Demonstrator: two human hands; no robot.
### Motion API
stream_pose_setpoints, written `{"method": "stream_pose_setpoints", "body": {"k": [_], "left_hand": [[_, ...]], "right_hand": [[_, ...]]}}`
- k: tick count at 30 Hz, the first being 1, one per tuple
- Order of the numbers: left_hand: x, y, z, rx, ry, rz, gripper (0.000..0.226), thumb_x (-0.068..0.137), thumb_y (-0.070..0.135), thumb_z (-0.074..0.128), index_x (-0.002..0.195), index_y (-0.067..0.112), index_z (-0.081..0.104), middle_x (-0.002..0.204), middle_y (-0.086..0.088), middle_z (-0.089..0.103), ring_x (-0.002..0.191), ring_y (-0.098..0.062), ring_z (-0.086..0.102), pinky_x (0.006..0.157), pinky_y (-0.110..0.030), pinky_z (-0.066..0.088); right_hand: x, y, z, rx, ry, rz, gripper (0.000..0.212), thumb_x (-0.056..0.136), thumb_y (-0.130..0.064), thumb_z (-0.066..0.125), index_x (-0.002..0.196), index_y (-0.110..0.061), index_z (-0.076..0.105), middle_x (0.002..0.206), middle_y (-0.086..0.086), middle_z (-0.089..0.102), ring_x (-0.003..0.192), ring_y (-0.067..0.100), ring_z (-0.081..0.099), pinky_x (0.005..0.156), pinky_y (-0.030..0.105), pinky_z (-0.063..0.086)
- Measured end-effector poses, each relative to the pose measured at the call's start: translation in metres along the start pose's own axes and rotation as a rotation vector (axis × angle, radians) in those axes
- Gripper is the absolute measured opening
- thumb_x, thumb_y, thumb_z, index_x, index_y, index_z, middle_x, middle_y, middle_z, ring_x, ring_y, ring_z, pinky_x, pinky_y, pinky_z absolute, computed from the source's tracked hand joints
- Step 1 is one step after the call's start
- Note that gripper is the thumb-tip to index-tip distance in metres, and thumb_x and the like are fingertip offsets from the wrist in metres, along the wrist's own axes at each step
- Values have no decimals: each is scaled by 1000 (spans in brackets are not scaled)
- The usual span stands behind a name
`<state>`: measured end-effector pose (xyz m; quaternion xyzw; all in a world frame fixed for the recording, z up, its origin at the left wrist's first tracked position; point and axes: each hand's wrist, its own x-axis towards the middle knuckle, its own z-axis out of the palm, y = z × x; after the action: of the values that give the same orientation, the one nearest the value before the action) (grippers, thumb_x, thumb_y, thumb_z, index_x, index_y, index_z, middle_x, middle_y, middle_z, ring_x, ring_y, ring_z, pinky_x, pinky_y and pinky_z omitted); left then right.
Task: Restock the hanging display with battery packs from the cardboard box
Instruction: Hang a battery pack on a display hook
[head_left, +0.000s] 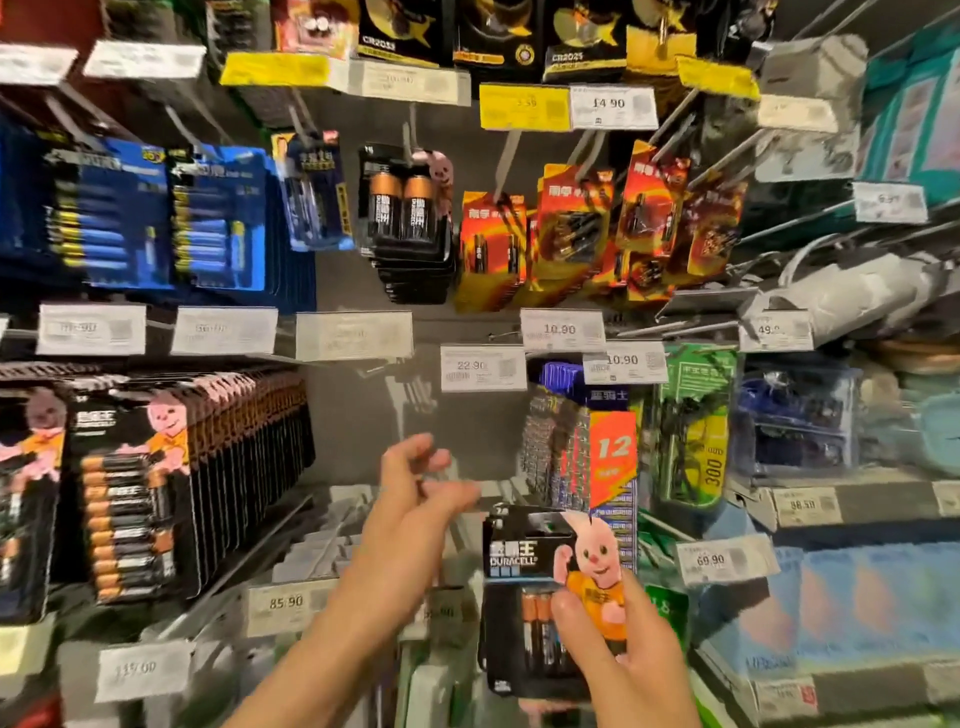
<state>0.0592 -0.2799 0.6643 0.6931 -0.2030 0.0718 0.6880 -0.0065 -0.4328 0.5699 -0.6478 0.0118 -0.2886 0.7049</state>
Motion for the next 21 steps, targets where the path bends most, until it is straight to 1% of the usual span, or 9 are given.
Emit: {"method": "stream_pose_setpoints", "body": {"k": [2,3,5,7,9,12,15,18,21], "left_hand": [[36,7,-6,64,5,41,63,69,41,67,127,31,46,120,15,58,107,-13,59,100,-43,45],[49,12,-9,126,-24,64,53,75,40,69,124,32,51,117,15,61,108,-13,60,98,-42,46],[66,23,-15,201,-58,132,32,86,34,67,118,32,62,114,13,69,106,-11,63,92,-38,48],[78,32,-20,176,-53,175,24,91,22,64,114,29,67,110,10,72,103,-11,65,88,-35,49],[84,39,-23,138,-65,191,29,92,7,60,109,27,70,103,9,75,103,-13,67,86,-34,49],[87,36,-26,123,-73,260,40,90,-2,60,107,32,69,102,11,75,100,-12,70,83,-34,50],[82,20,-26,132,-75,351,56,87,-7,62,122,36,65,115,18,71,101,-6,68,90,-30,52],[75,8,-22,243,-29,448,66,85,0,68,132,46,56,124,29,61,114,2,57,96,-23,47],[76,0,-17,287,5,504,70,86,4,70,138,46,50,132,29,55,126,3,47,104,-23,39]], "right_hand": [[19,-5,12,-32,41,-40,33,89,-22,72,113,-45,67,101,-13,77,98,13,73,88,43,61],[24,-9,18,-45,32,-56,32,89,-25,72,113,-46,67,103,-14,76,101,14,72,91,46,59],[37,-8,26,-39,26,-66,29,91,-25,70,108,-48,66,100,-16,76,99,13,72,89,43,60],[48,-12,32,-61,23,-106,30,93,-24,68,100,-53,66,98,-21,74,96,5,71,87,36,60],[58,-16,36,-37,-32,-121,28,95,-23,66,99,-51,65,99,-27,73,92,-4,70,80,25,60],[71,-26,42,7,-56,-167,25,96,-22,64,104,-45,65,99,-20,74,91,5,73,68,32,63],[83,-38,47,53,-94,-210,20,97,-17,62,109,-33,64,94,-10,74,80,11,75,50,29,59],[93,-41,52,-10,-110,-301,21,98,-18,63,115,-30,64,98,-8,73,86,11,73,59,26,59],[101,-39,56,-33,-123,-345,22,97,-16,64,115,-29,65,99,-9,72,90,1,69,66,20,58]]}}
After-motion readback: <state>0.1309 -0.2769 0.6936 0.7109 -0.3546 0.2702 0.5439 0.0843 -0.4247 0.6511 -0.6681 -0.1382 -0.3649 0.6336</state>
